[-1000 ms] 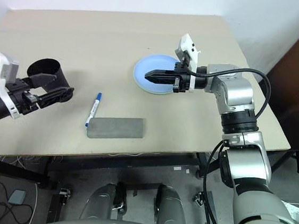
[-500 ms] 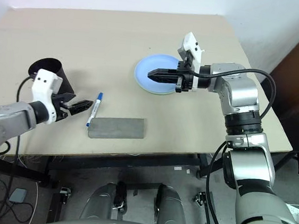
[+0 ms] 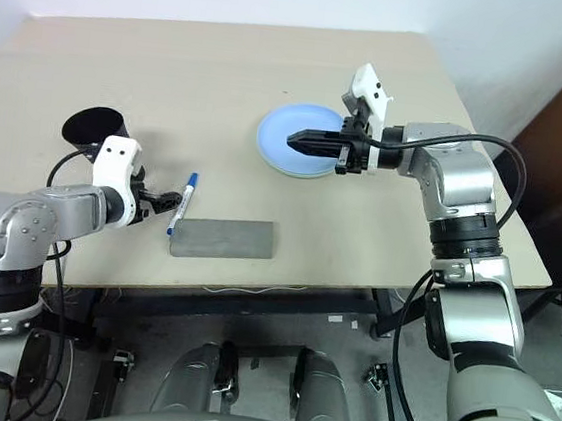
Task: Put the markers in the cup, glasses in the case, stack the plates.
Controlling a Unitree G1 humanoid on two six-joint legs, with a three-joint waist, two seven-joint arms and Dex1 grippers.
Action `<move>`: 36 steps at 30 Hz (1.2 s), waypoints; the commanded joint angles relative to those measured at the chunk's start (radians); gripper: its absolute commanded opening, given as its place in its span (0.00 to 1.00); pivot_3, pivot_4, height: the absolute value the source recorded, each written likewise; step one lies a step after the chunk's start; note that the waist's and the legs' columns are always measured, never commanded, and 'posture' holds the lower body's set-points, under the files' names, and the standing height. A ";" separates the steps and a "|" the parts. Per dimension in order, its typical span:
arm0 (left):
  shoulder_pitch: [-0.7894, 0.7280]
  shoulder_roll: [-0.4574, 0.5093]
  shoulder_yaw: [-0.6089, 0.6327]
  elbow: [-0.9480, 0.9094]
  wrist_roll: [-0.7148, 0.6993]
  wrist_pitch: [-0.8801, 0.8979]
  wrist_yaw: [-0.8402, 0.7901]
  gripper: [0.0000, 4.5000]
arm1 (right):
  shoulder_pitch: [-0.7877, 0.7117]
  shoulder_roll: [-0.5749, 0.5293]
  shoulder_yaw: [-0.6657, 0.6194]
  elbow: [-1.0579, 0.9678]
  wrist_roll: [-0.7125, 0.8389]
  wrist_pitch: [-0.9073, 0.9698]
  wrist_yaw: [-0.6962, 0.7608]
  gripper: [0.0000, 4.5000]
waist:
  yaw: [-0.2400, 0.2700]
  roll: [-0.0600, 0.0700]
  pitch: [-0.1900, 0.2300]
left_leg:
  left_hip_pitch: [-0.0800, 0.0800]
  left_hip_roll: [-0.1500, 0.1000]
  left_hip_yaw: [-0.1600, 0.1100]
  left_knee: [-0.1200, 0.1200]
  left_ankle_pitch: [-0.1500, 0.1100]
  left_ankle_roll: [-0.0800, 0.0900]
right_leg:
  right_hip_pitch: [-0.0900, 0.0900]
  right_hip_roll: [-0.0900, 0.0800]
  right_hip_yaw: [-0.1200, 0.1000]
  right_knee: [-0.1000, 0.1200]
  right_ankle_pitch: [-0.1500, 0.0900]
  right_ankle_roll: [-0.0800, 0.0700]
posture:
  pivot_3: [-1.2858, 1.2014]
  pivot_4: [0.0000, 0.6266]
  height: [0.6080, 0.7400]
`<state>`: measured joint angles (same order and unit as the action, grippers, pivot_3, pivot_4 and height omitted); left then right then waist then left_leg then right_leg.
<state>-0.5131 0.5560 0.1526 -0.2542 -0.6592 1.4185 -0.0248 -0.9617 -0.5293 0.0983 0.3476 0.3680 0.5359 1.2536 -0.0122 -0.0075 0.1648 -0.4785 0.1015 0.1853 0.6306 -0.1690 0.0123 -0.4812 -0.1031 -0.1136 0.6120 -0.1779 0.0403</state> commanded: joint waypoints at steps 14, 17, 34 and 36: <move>-0.075 -0.090 0.047 -0.032 0.119 0.147 -0.017 0.90 | -0.015 -0.006 -0.029 -0.019 0.007 -0.021 -0.019 0.00 | -0.001 0.000 0.000 | 0.000 0.000 0.000 0.001 0.000 0.000 | 0.001 0.000 0.000 0.000 0.000 0.000 | 0.52 0.24 0.78; -0.073 -0.110 0.066 -0.025 0.142 0.189 -0.014 0.90 | -0.020 -0.006 -0.027 -0.012 0.002 -0.023 -0.023 0.00 | -0.001 0.000 0.000 | 0.000 0.000 0.000 0.001 0.000 0.000 | 0.001 0.000 0.000 0.000 0.000 0.000 | 0.52 0.24 0.78; -0.043 -0.079 0.034 -0.020 0.137 0.196 -0.036 0.90 | -0.018 0.019 -0.021 -0.004 0.004 -0.026 -0.048 0.00 | -0.005 0.000 0.000 | 0.001 0.000 -0.001 0.002 0.000 0.000 | 0.001 0.000 0.000 0.002 0.000 0.000 | 0.52 0.24 0.78; -0.036 -0.070 0.028 -0.030 0.127 0.196 -0.042 0.82 | -0.017 0.021 -0.022 -0.002 0.003 -0.028 -0.051 0.00 | -0.006 0.000 0.000 | 0.001 0.000 -0.001 0.001 0.000 0.000 | 0.001 0.000 0.000 0.002 0.000 0.000 | 0.52 0.24 0.78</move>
<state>-0.5635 0.4699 0.1890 -0.2740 -0.5171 1.6009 -0.0605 -0.9563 -0.5134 0.0976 0.3567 0.3655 0.5223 1.2065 -0.0183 -0.0076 0.1649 -0.4774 0.1013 0.1845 0.6320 -0.1690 0.0124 -0.4799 -0.1027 -0.1135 0.6140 -0.1779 0.0407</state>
